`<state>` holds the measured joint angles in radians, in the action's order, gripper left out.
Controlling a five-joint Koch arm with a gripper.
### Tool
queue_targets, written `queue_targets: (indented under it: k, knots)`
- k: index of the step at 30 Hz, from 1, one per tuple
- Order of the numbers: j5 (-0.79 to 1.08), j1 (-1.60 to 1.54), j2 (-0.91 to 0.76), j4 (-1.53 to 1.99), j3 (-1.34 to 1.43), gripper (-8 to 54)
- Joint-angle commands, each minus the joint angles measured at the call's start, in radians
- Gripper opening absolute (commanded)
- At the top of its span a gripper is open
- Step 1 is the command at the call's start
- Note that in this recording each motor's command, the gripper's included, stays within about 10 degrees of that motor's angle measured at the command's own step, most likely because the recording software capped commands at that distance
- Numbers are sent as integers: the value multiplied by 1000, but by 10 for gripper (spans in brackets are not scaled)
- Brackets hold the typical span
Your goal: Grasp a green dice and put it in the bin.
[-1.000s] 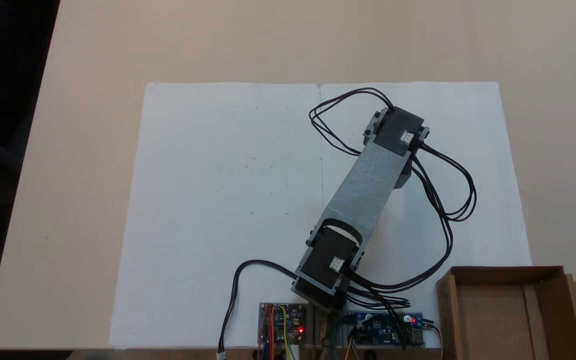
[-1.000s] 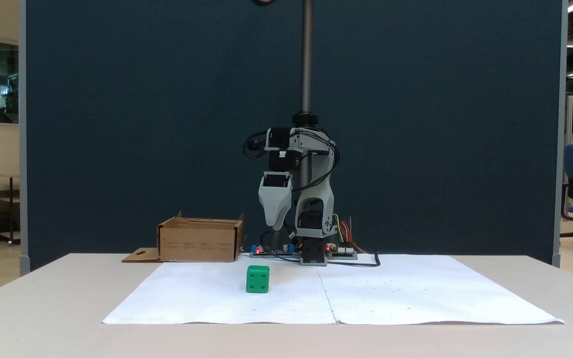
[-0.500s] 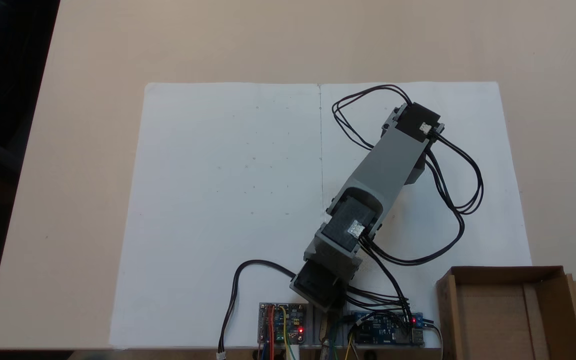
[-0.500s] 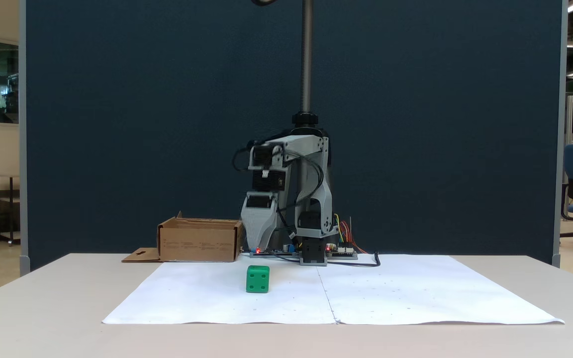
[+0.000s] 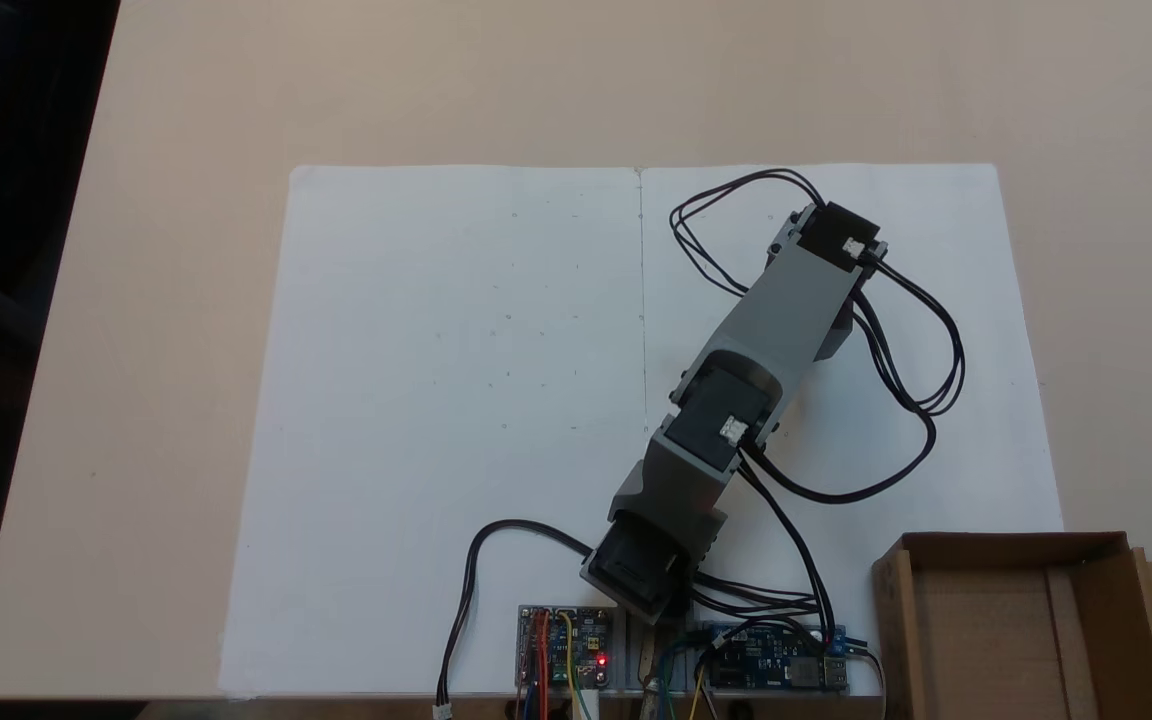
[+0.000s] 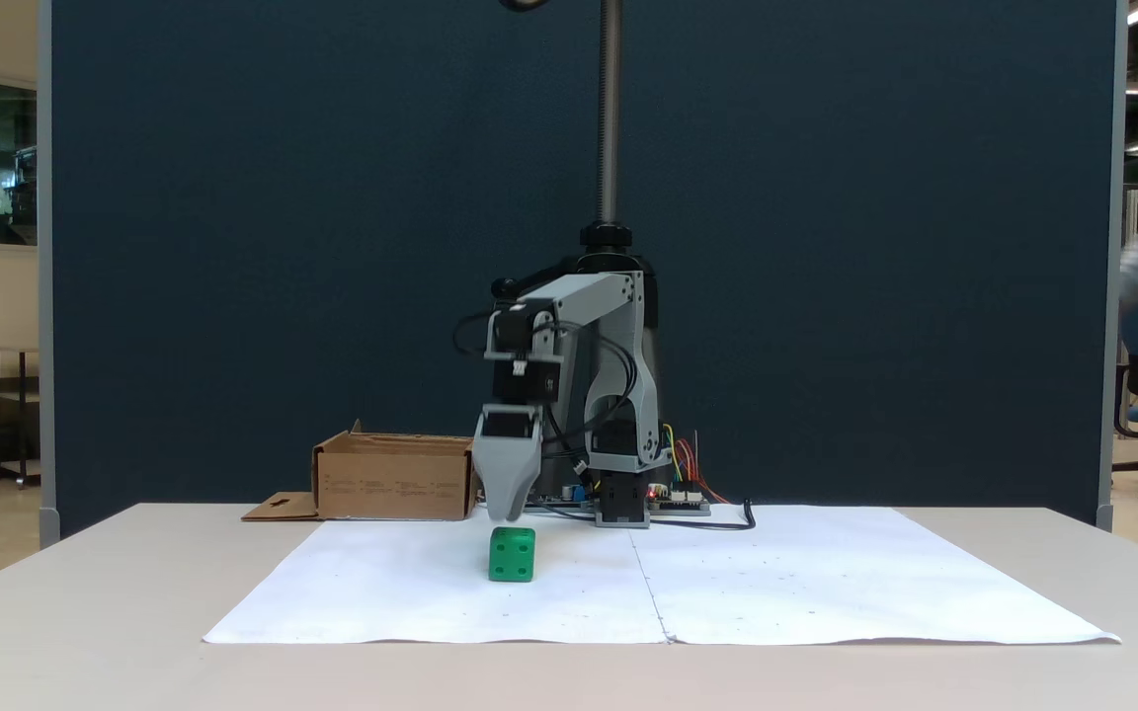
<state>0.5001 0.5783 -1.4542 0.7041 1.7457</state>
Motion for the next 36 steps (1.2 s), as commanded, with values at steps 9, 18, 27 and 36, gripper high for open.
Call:
queue_targets:
  k: [9,18,27,36]
  knots:
    - [75,-35,3,-34,-49,432]
    - [74,-54,20,-64,-49,431]
    - [74,-58,46,-100,-49,422]
    - [75,-57,98,-138,-49,422]
